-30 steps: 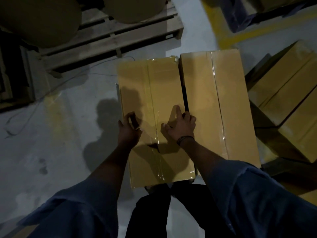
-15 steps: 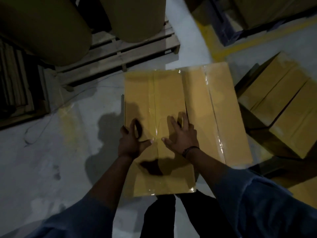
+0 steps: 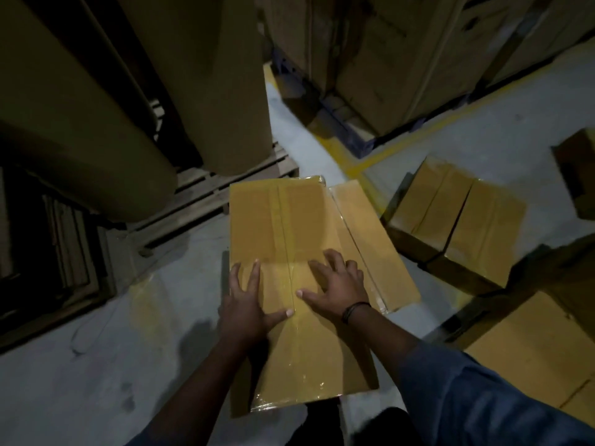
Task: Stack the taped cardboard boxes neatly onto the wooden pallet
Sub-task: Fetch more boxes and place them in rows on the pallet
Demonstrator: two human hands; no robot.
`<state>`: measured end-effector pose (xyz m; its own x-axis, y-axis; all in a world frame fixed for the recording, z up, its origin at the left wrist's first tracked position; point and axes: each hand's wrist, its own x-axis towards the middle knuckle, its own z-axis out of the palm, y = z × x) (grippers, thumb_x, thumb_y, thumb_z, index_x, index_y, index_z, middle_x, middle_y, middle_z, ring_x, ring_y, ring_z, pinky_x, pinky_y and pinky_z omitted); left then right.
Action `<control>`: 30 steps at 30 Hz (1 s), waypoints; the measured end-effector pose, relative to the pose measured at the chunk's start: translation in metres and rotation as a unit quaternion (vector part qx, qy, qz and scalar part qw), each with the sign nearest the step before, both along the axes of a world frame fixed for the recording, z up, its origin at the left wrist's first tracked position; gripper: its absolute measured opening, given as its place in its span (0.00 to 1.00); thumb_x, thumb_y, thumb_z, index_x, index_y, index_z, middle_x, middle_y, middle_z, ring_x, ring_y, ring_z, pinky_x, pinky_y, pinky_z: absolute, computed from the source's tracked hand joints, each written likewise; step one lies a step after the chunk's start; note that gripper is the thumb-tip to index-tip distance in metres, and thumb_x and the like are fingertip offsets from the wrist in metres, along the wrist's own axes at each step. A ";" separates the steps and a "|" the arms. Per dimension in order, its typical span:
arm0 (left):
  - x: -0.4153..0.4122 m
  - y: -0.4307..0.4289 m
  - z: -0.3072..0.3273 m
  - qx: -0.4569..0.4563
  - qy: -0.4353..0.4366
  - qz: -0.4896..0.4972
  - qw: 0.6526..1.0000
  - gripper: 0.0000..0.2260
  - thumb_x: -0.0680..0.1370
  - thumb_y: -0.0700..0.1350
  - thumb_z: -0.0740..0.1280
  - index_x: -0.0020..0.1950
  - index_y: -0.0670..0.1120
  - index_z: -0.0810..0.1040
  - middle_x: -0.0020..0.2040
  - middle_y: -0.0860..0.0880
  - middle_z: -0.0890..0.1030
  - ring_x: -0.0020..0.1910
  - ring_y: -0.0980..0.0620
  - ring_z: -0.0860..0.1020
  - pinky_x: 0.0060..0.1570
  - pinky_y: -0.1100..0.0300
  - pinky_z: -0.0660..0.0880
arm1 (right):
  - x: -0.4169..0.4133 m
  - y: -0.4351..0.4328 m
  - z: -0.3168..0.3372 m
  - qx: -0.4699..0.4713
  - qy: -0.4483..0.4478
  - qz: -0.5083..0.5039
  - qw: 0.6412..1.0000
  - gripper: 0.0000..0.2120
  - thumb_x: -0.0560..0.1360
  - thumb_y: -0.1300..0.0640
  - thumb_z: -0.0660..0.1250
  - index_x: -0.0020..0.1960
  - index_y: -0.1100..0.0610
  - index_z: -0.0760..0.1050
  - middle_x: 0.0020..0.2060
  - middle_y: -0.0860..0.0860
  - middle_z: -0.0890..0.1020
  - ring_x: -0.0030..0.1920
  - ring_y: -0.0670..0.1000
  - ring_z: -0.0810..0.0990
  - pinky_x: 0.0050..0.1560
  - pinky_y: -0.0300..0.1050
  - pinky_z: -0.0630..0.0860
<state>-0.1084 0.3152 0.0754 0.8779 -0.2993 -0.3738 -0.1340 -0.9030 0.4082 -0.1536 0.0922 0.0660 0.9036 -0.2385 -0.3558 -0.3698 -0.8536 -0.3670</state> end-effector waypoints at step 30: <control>-0.452 -0.228 0.124 -0.038 -0.058 -0.508 0.858 0.56 0.64 0.77 0.72 0.83 0.61 0.47 0.83 0.51 0.34 0.74 0.30 0.66 0.69 0.39 0.70 | -0.612 -0.082 0.123 -0.133 -0.052 -0.506 0.850 0.40 0.67 0.21 0.62 0.74 0.39 0.67 0.77 0.47 0.58 0.70 0.62 0.64 0.70 0.59 0.63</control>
